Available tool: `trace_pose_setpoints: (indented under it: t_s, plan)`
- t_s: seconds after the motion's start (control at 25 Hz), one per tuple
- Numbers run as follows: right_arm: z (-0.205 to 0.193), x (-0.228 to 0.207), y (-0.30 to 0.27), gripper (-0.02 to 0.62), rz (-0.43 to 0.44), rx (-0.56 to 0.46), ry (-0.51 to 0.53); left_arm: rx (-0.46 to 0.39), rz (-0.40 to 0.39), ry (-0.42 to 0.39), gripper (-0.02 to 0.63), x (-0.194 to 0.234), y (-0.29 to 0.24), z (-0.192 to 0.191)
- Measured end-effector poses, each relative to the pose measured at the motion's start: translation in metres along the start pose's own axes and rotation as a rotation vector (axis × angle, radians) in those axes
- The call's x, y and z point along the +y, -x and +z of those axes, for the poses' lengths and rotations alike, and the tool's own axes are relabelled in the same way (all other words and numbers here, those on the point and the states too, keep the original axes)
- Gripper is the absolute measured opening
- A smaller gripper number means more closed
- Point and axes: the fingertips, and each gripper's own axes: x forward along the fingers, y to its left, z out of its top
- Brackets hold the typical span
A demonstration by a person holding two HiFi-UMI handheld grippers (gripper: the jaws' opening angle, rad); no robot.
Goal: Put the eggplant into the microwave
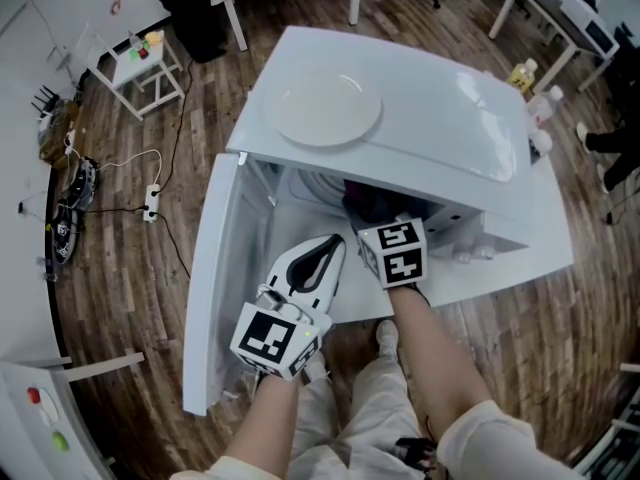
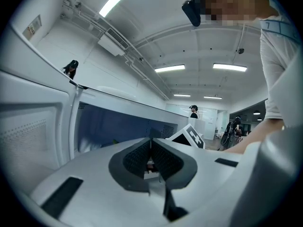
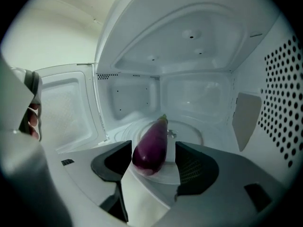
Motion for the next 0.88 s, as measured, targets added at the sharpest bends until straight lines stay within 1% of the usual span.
trace_pose_setpoints:
  t_s: [0.64,0.88]
  plan:
    - [0.019,0.03,0.048,0.291,0.053,-0.131,-0.035,-0.01,-0.029,-0.005,0.003,-0.012,0.01,0.01]
    - [0.018,0.041,0.071,0.291,0.074,-0.151,-0.052,-0.012,-0.031,-0.008,0.003,-0.016,0.02,0.014]
